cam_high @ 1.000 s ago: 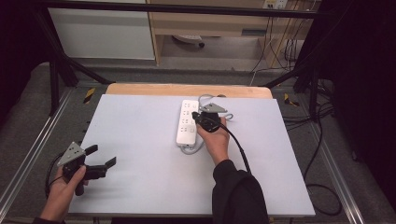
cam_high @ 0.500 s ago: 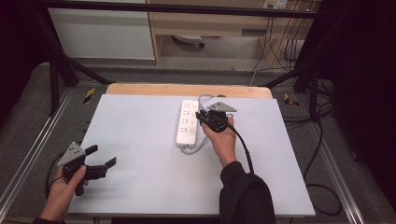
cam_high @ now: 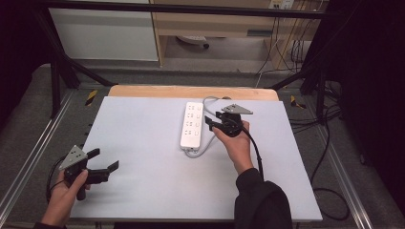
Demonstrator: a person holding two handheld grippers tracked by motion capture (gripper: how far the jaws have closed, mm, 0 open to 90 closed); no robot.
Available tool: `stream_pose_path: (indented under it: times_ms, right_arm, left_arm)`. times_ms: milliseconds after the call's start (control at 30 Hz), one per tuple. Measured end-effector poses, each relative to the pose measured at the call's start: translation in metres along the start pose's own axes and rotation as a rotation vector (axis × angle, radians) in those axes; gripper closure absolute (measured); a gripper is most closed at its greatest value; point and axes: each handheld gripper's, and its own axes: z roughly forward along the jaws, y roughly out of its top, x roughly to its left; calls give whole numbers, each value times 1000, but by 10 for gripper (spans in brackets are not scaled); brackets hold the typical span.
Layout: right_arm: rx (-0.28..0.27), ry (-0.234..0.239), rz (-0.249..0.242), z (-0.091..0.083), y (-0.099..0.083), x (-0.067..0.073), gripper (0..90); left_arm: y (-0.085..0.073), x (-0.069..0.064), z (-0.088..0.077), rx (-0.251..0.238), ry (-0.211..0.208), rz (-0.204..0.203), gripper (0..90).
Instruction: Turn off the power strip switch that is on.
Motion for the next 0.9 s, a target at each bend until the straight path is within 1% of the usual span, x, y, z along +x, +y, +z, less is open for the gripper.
stream_pose_path:
  times_ms: [67, 167, 333, 367, 500, 633, 700, 800, 900]
  right_arm:
    - [2, -2, 15, -4, 0, -2, 342]
    - [4, -4, 32, -12, 0, -5, 254]
    - [5, -13, 21, -33, -6, -10, 148]
    - [1, -17, 21, -38, -8, -11, 137]
    - [-14, -12, 19, -61, -20, -17, 93]
    - [-35, -16, -1, -86, -36, -22, 58]
    - [-40, -30, -11, -98, -45, -26, 56]
    - [-53, -42, 8, -114, -56, -35, 50]
    - [-51, -68, 24, -128, -68, -46, 50]
  left_arm:
    - [0, 0, 0, -1, -1, -2, 60]
    - [0, -1, -1, -1, -2, -3, 60]
    - [0, -1, -2, 1, 2, 1, 60]
    - [0, -1, -1, 1, -4, -3, 60]
    - [-1, -2, -2, -1, -4, -7, 60]
    - [-1, -2, -3, 2, 1, -7, 59]
    - [-2, -3, -4, 1, -3, -10, 60]
    - [-2, -3, -5, 0, -2, -14, 59]
    - [-2, -3, -6, -2, -1, -17, 60]
